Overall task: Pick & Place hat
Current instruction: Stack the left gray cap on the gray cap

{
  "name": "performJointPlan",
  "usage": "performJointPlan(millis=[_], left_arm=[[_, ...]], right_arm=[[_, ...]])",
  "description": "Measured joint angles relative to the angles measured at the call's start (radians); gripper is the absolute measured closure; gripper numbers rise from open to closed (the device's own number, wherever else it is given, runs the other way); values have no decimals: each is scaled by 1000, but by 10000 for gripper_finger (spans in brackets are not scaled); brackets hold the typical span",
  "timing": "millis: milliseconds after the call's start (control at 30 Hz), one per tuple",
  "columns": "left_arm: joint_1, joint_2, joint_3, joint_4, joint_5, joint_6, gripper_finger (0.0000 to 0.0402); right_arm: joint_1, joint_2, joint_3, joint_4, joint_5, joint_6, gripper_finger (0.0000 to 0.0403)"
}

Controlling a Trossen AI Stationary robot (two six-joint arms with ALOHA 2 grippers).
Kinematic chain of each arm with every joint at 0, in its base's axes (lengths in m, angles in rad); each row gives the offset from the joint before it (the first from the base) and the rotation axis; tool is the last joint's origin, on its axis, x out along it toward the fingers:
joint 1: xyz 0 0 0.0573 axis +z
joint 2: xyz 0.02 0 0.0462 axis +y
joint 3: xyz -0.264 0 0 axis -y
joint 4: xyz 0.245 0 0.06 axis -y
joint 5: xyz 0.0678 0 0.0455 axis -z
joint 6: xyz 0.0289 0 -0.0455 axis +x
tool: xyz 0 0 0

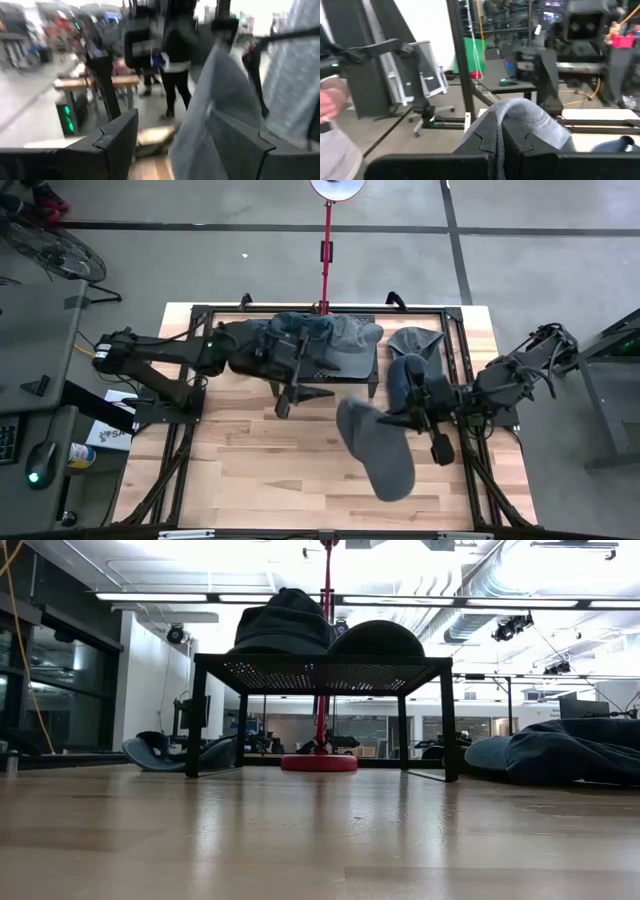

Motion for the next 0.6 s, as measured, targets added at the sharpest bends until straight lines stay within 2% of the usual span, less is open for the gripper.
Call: performJointPlan(millis=[133, 267, 600], left_arm=[[31, 20, 0, -23, 138, 0, 158], [45, 44, -1, -25, 210, 1, 158], [44, 103, 0, 0, 210, 3, 158]], right_arm=[[-1, 0, 0, 0, -29, -1, 403], [-1, 0, 0, 13, -47, -1, 403], [0, -1, 0, 32, -70, -5, 403]])
